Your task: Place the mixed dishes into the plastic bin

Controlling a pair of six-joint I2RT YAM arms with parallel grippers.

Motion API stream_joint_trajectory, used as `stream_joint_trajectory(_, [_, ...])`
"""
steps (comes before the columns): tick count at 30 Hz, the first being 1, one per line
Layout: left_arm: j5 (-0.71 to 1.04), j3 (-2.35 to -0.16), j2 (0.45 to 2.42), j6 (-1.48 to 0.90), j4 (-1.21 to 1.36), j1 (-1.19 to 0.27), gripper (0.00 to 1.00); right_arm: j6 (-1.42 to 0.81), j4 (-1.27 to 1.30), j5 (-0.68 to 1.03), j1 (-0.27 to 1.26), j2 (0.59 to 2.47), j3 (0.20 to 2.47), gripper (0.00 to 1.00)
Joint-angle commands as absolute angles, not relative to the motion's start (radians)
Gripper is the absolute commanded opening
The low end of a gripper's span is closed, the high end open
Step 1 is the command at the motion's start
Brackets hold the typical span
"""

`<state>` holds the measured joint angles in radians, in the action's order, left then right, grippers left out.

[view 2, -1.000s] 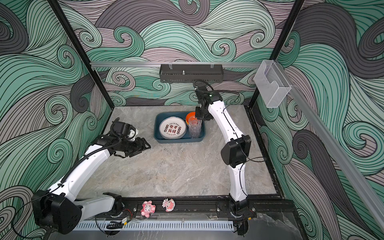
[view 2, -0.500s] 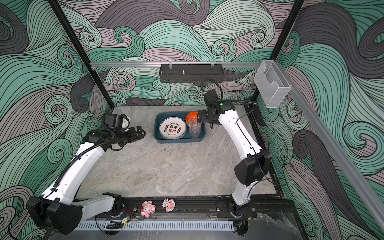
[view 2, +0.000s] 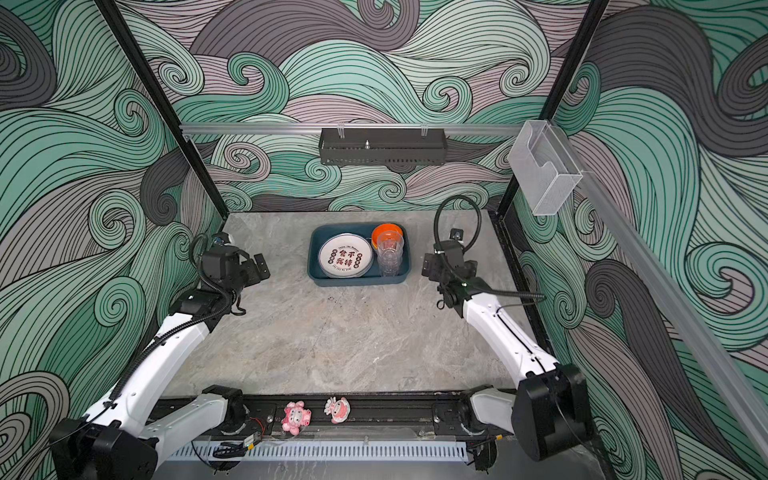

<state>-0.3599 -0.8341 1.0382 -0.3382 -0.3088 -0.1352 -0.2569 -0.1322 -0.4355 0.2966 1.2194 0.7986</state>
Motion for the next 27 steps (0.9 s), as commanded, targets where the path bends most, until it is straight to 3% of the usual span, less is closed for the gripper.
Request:
stream_joint_trajectory(1, [-0.45,-0.754,1.078,-0.259,-0.073,-0.074,0.98,-0.112,0.358,-0.594,0.272,1.189,0.648,0.99])
stream_joint_trajectory(5, [-0.495,-0.694,1.22,-0.255,0.014,-0.007,0.98,-0.157,0.324,-0.691,0.206,1.258,0.618,0.99])
stream_joint_trajectory(10, [-0.535,-0.655,1.373,-0.231,0.118,0.003,0.98,-0.118,0.497,-0.654,0.167,1.31,0.517,0.99])
stream_joint_trajectory(13, [-0.513,-0.562,1.383,-0.218,0.314,0.004,0.98,-0.035,0.556,-0.535,0.148,1.317,0.493,0.99])
stream_joint_trajectory(16, [-0.491,-0.542,1.391,-0.198,0.385,0.005,0.97,-0.105,0.45,-0.523,0.141,1.311,0.48,0.99])
stream_joint_trajectory(19, [-0.478,-0.478,1.403,-0.172,0.551,0.009,0.98,-0.06,0.679,-0.509,0.139,1.367,0.401,0.99])
stream_joint_trajectory(22, [-0.423,-0.435,1.452,-0.136,0.668,0.009,0.98,-0.016,0.754,-0.45,0.123,1.416,0.396,0.99])
stream_joint_trajectory(24, [-0.357,-0.458,1.471,-0.116,0.639,0.009,0.98,0.001,0.908,-0.361,0.1,1.498,0.369,0.99])
stream_joint_trajectory(27, [-0.318,-0.402,1.573,-0.051,0.878,0.008,0.99,0.014,0.935,-0.228,0.071,1.559,0.373,0.99])
